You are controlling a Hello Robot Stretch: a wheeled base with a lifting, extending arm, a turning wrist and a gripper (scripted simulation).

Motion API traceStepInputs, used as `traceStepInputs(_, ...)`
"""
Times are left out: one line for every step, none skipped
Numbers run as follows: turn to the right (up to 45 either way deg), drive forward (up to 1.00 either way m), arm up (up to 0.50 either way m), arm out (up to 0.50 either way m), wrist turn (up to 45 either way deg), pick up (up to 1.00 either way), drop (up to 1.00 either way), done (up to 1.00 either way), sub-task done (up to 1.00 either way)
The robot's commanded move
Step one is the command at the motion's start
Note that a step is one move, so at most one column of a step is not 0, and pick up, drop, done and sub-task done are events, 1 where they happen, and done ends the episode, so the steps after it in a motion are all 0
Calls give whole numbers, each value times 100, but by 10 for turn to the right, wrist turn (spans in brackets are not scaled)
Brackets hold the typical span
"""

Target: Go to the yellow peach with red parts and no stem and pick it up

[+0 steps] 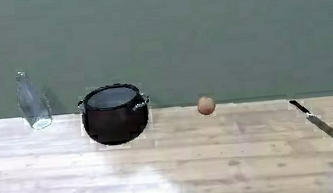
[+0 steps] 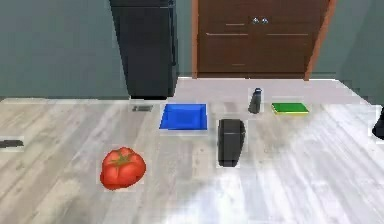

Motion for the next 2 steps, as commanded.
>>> traceStepInputs(-450,0,0,0,0,0,0,0,0)
traceStepInputs(-300,0,0,0,0,0,0,0,0)
